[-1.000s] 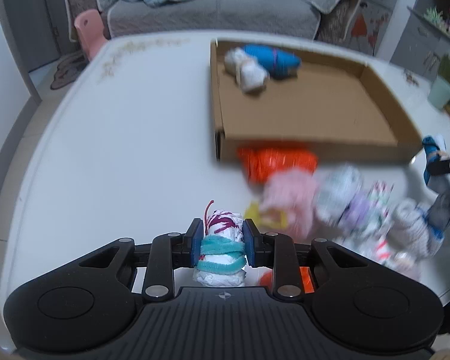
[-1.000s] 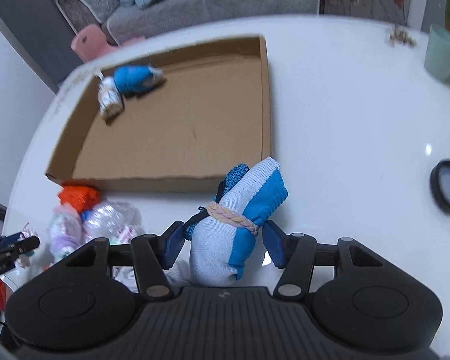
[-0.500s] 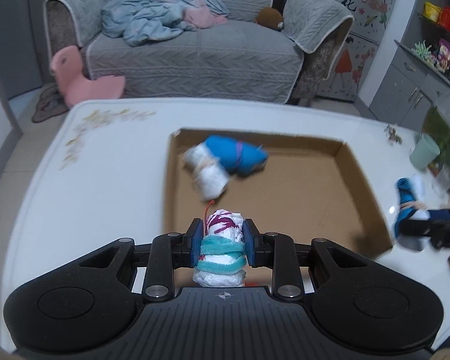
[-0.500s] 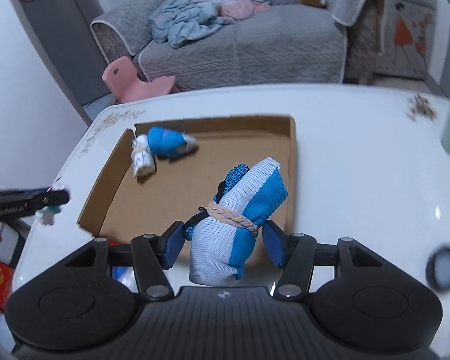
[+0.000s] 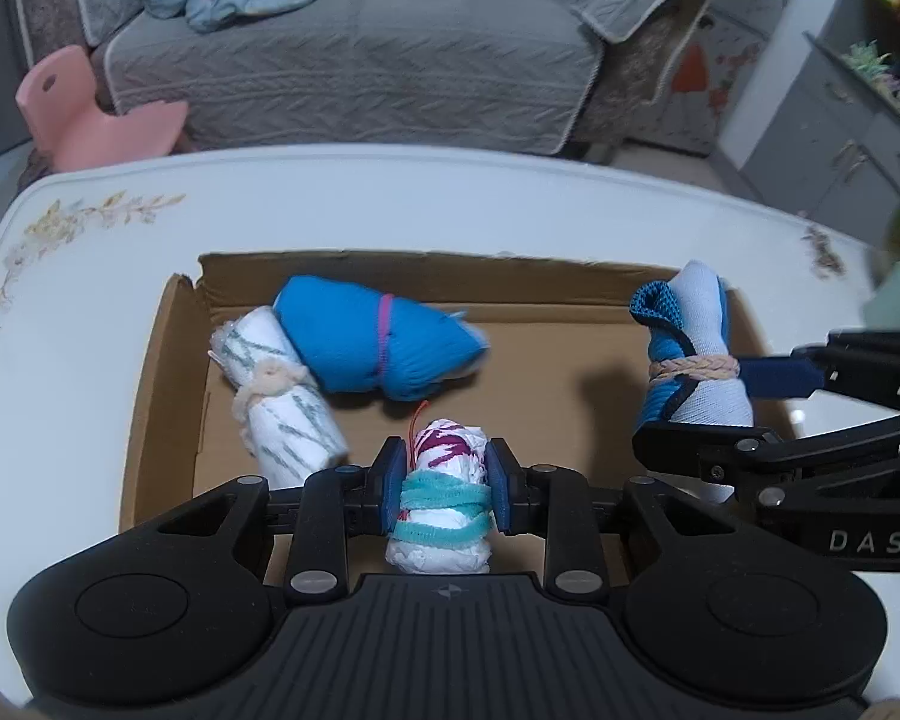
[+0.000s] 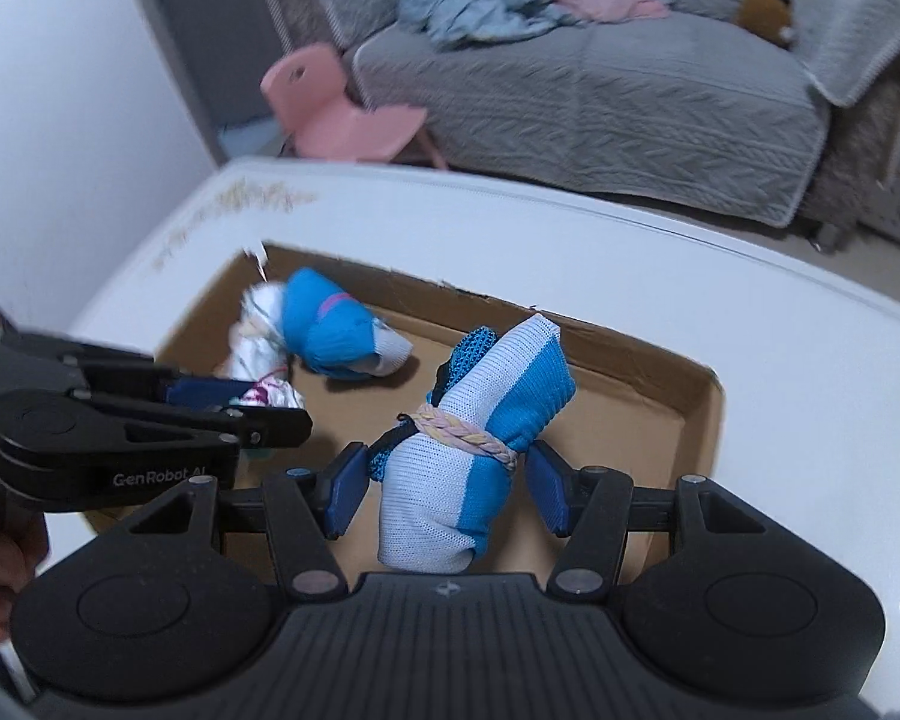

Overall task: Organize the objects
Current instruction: 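Place both held socks into the tray beside the first rolls and release, then grasp the lilac sock roll with left tool while right tool grasps grey sock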

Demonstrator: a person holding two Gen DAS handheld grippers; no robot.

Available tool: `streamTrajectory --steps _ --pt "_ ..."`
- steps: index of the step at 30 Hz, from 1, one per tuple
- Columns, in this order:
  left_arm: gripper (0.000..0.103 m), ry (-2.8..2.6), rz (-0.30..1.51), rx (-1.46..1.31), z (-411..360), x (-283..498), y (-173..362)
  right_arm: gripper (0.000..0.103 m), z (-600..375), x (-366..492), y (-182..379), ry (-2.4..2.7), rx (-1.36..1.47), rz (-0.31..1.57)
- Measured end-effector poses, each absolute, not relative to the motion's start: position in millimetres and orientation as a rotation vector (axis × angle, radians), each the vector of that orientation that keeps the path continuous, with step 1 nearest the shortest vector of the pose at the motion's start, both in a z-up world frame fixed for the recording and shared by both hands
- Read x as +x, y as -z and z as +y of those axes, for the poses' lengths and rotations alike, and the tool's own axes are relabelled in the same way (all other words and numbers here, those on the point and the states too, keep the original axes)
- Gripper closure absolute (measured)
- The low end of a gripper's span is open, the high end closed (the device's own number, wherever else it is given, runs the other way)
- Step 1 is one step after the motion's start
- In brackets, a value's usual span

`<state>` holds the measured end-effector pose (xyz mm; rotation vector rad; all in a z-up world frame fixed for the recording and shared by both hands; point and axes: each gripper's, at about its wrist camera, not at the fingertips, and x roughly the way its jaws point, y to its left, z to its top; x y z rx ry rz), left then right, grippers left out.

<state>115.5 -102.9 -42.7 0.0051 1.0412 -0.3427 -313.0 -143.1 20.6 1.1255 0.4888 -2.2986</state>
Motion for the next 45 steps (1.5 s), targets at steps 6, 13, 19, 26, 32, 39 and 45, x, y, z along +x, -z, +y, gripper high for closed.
streamTrajectory --steps 6,13,19,26,32,39,45 --pt "0.069 0.306 1.050 0.003 -99 127 61 0.049 -165 -332 -1 2.206 1.106 0.597" --pt "0.059 0.288 1.027 0.044 -101 128 66 0.048 -173 -337 16 2.203 1.097 0.666" --pt "0.023 0.268 0.996 0.052 -93 121 61 0.030 -160 -332 6 2.253 1.106 0.649" --pt "0.018 0.298 1.062 0.088 -87 79 57 0.019 -143 -291 -5 2.305 1.140 0.654" --pt "0.020 0.317 1.153 0.142 -84 38 66 0.018 -134 -247 10 2.282 1.236 0.759" --pt "0.021 0.331 1.184 0.105 -79 25 56 0.018 -120 -218 11 2.297 1.321 0.695" --pt "0.021 0.346 1.195 0.103 -79 24 53 0.017 -108 -200 10 2.307 1.376 0.674"
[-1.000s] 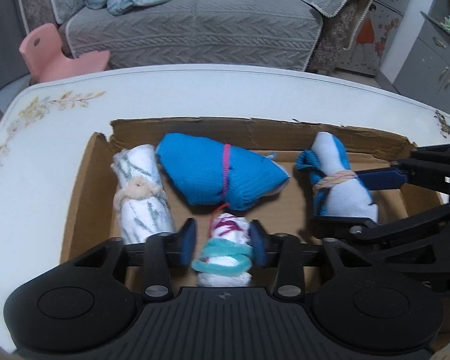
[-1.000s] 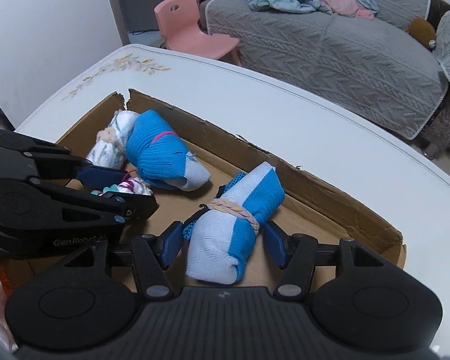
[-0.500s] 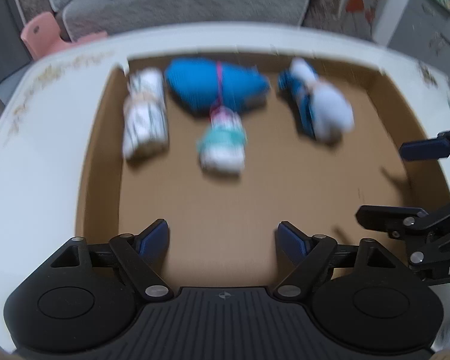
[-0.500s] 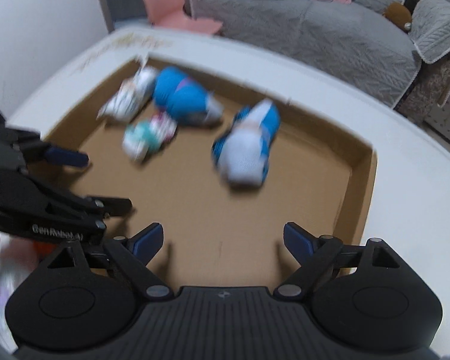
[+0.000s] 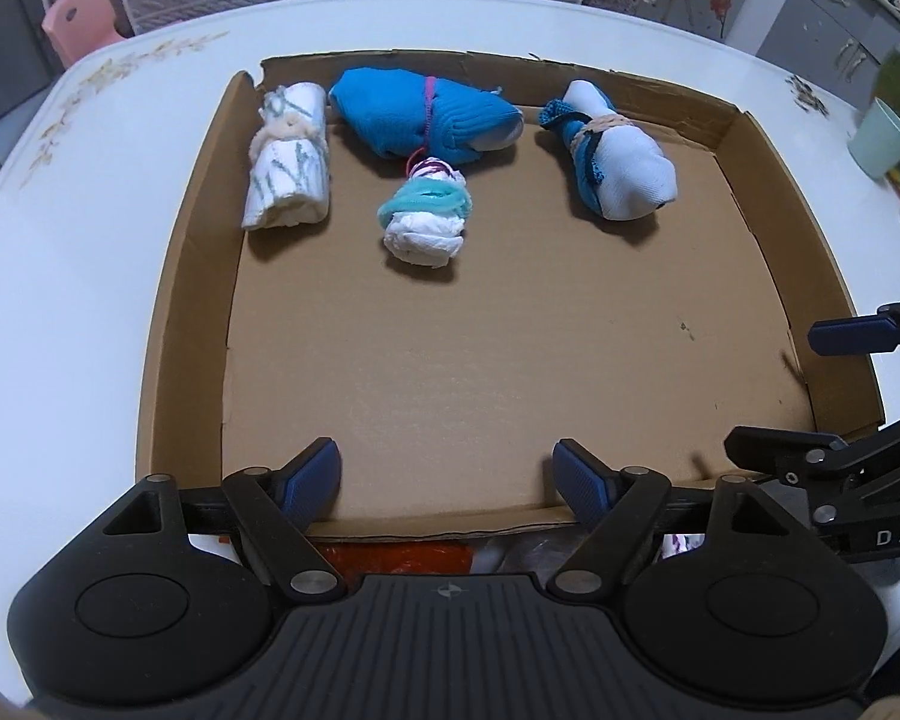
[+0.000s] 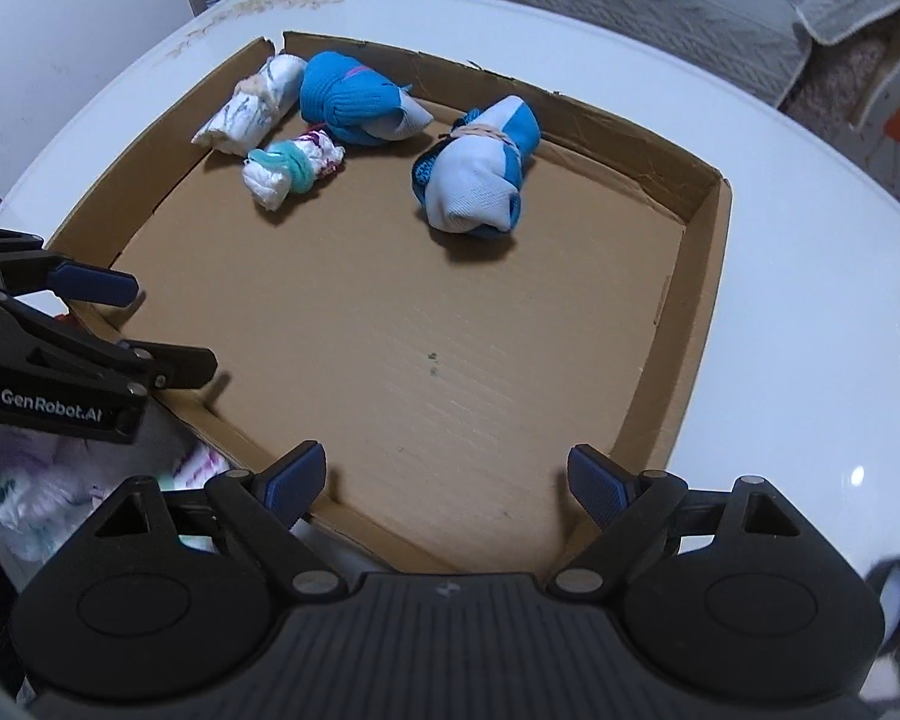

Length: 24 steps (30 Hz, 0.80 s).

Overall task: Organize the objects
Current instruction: 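Grasp the lilac sock roll with left tool while right tool grasps grey sock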

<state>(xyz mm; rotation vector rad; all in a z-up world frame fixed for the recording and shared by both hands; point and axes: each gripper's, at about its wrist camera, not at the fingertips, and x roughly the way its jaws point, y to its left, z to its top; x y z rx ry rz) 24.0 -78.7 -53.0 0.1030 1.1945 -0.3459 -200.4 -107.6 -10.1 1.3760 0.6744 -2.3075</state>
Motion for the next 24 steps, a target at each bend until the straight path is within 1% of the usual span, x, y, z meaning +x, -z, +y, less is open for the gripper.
streamTrajectory --steps 9,14,15,17,18,20,24 --pt "0.019 0.357 1.163 0.079 -69 13 41 0.017 -111 -208 5 2.342 1.357 0.617" --pt "0.019 0.347 1.054 0.009 -53 4 3 0.016 -103 -198 -20 2.421 1.270 0.497" --pt "0.018 0.350 1.027 -0.001 -51 4 -5 0.013 -100 -192 -28 2.427 1.241 0.481" --pt "0.018 0.344 0.971 -0.011 -40 -11 -24 0.012 -93 -180 -38 2.408 1.223 0.471" --pt "0.017 0.342 0.950 -0.008 -35 -21 -30 0.009 -88 -170 -42 2.407 1.213 0.473" --pt "0.017 0.311 0.934 -0.012 -24 -44 -38 0.009 -80 -154 -41 2.392 1.223 0.501" --pt "0.017 0.361 1.022 -0.057 -21 -103 -24 0.010 -65 -148 -22 2.384 1.337 0.567"
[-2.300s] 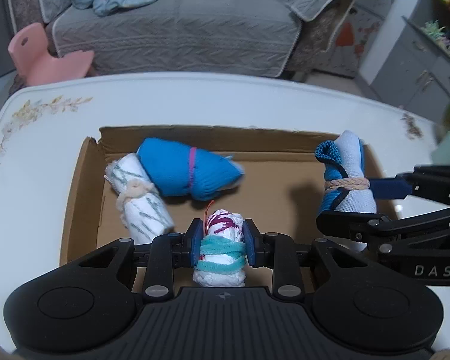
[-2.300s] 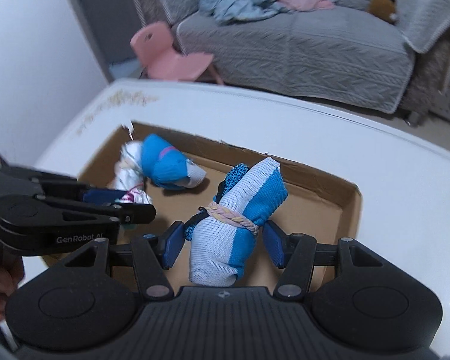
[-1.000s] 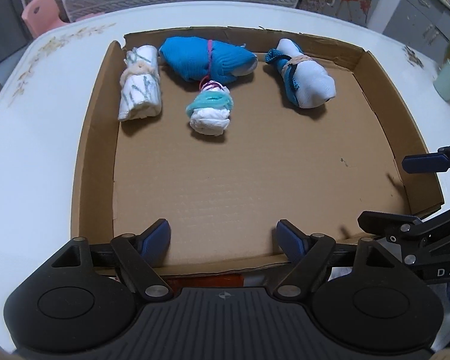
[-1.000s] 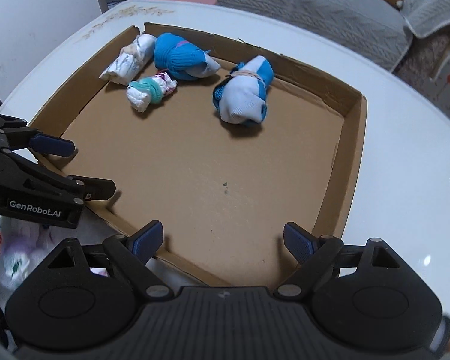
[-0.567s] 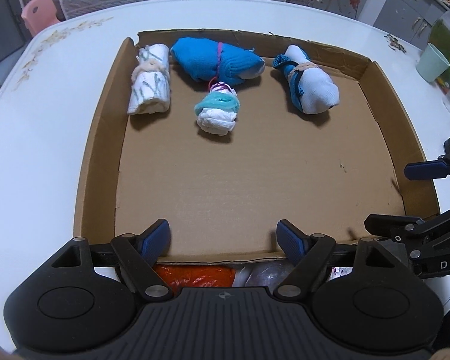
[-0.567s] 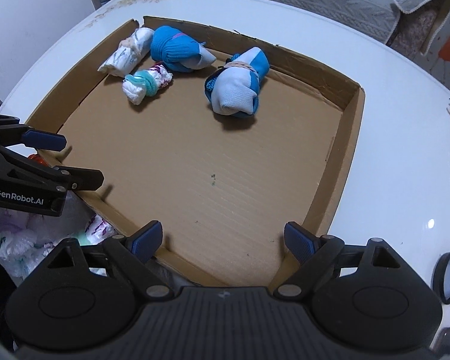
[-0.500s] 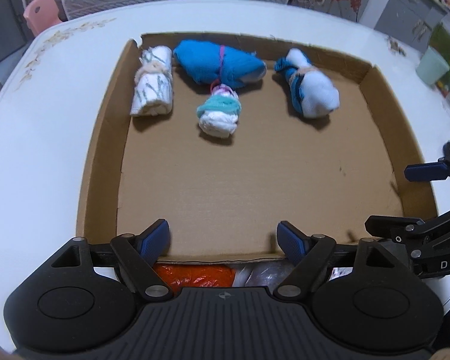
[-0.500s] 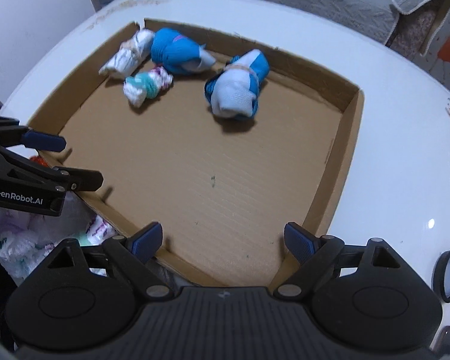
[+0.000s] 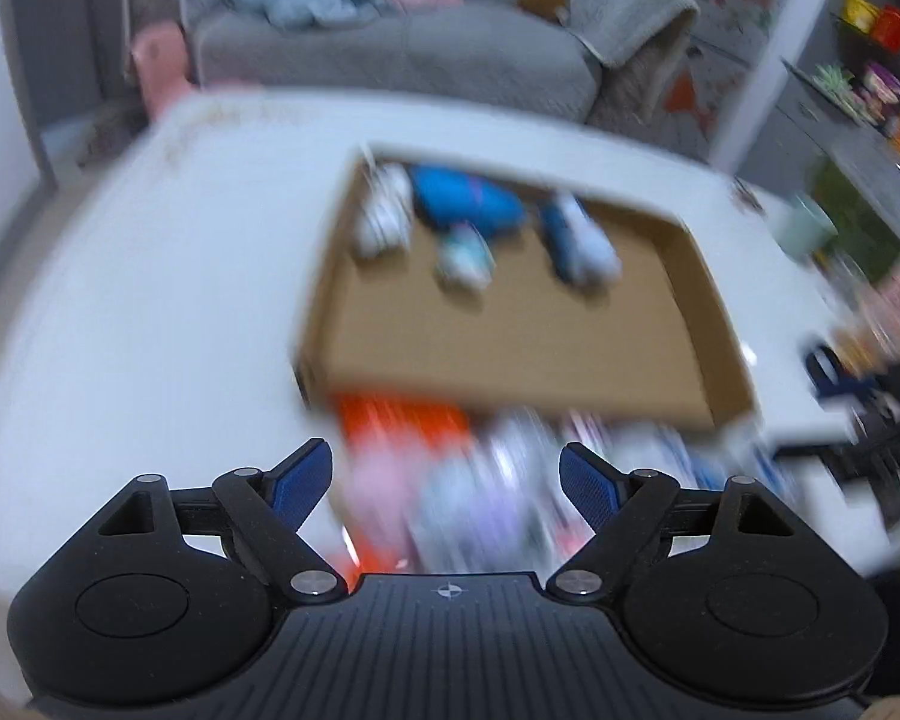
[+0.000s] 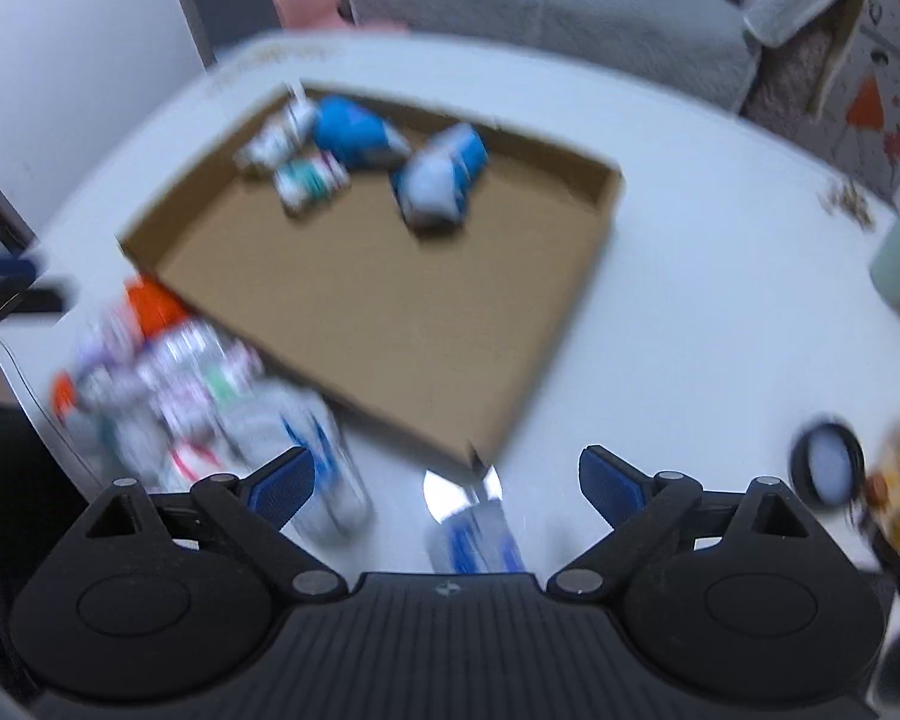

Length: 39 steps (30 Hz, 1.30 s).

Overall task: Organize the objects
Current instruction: 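Grasp the lilac sock roll with left tool while right tool grasps grey sock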

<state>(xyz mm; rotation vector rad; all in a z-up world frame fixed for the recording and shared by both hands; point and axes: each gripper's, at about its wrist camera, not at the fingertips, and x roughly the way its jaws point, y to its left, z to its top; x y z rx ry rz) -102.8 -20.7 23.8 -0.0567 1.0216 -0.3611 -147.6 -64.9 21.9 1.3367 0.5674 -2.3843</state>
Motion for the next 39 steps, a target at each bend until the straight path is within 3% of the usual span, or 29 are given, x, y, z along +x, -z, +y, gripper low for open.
streamTrajectory --steps 3,12,17,20,26,33,39 --pt "0.017 0.471 1.070 0.007 -43 -145 -8 0.011 -62 -157 -7 2.368 1.447 0.597" --pt "0.018 0.674 0.951 0.331 -99 -189 29 0.014 -66 -169 7 2.348 1.492 0.587" --pt "0.030 0.679 1.012 0.340 -106 -180 55 0.018 -63 -170 14 2.345 1.518 0.607" --pt "0.030 0.693 1.018 0.335 -109 -181 59 0.022 -63 -171 16 2.350 1.528 0.588" --pt "0.031 0.686 0.998 0.334 -112 -177 63 0.034 -64 -176 28 2.319 1.576 0.618" --pt "0.046 0.679 0.975 0.326 -105 -174 63 0.063 -65 -180 49 2.282 1.669 0.689" --pt "0.055 0.685 0.970 0.308 -97 -174 62 0.067 -67 -181 53 2.282 1.673 0.704"
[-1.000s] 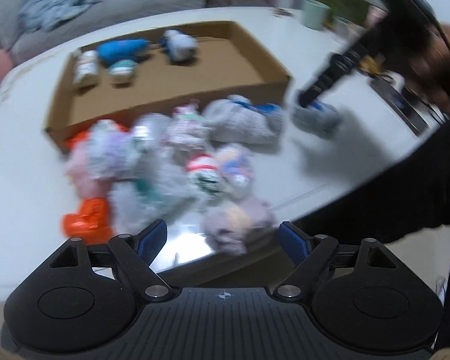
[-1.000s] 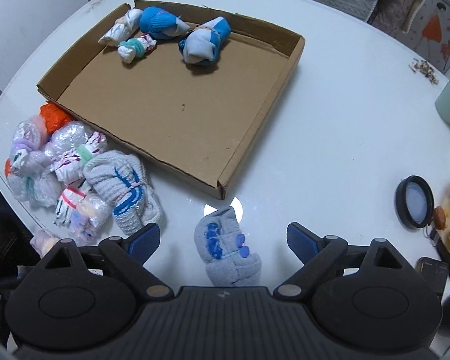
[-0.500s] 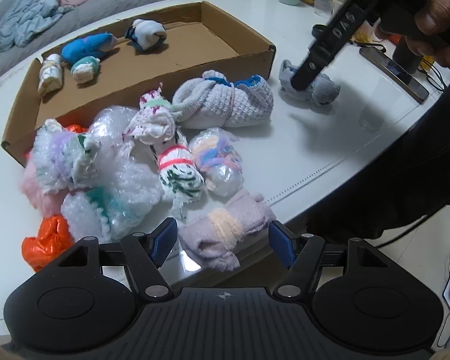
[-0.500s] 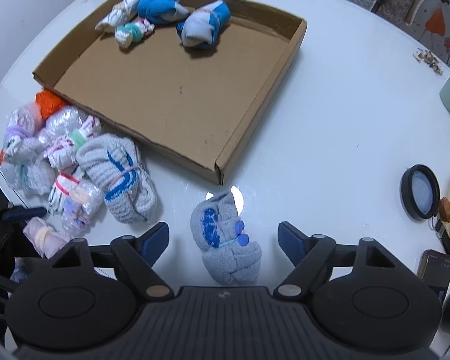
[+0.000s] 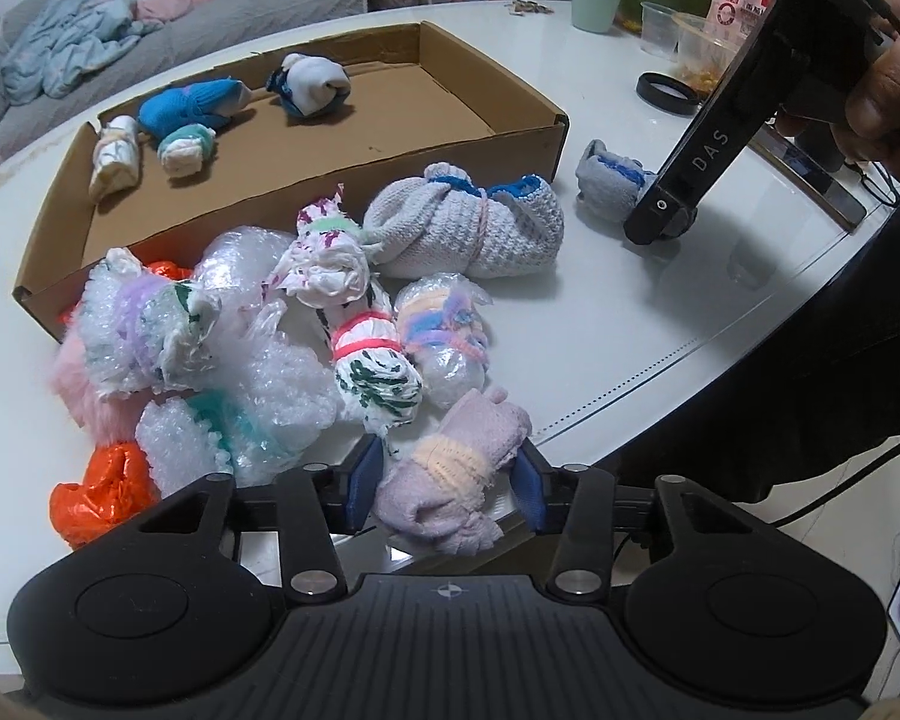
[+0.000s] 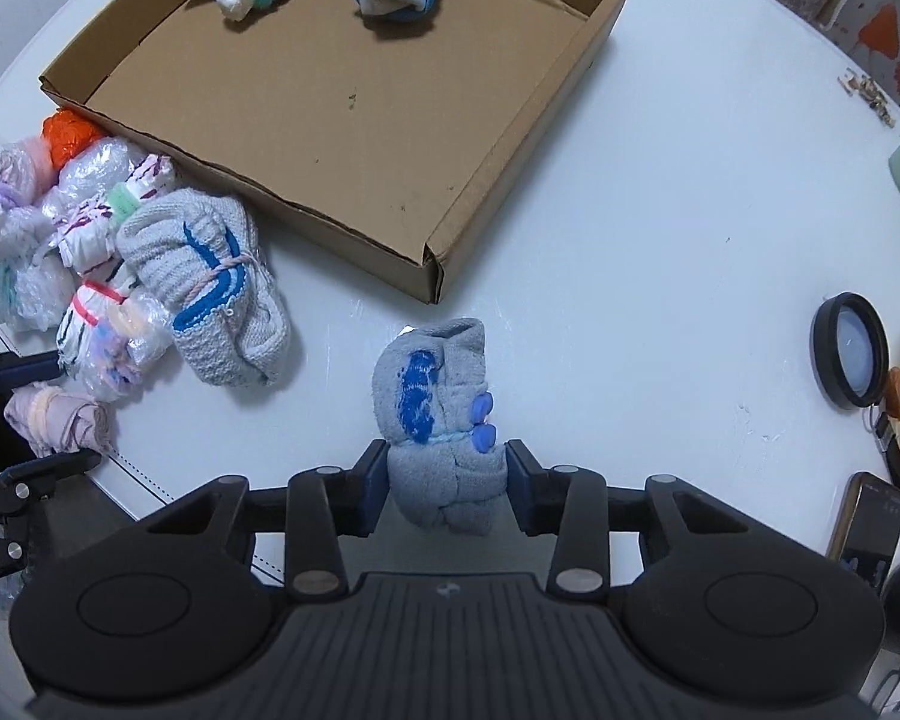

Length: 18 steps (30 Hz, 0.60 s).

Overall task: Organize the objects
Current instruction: 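Grasp the lilac sock roll with left tool while right tool grasps grey sock, then lower both held socks into the tray next to the others and release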

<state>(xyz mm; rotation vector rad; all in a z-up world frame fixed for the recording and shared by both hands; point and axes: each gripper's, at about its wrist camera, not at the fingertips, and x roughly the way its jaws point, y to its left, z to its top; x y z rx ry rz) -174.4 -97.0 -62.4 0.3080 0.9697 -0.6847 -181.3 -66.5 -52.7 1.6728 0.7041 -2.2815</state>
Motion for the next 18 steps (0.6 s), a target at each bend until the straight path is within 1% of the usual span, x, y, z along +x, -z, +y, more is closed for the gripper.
streamTrajectory --steps 8,15,16,18 --pt "0.058 0.692 0.986 0.254 -84 -174 52 0.067 -57 -183 33 2.372 1.599 0.603" --pt "0.058 0.697 0.970 0.153 -74 -170 11 0.067 -45 -175 3 2.481 1.474 0.459" --pt "0.058 0.691 0.959 0.145 -73 -166 3 0.067 -48 -192 1 2.496 1.444 0.439" --pt "0.058 0.677 0.946 0.110 -73 -150 -15 0.067 -56 -196 -7 2.521 1.371 0.410"
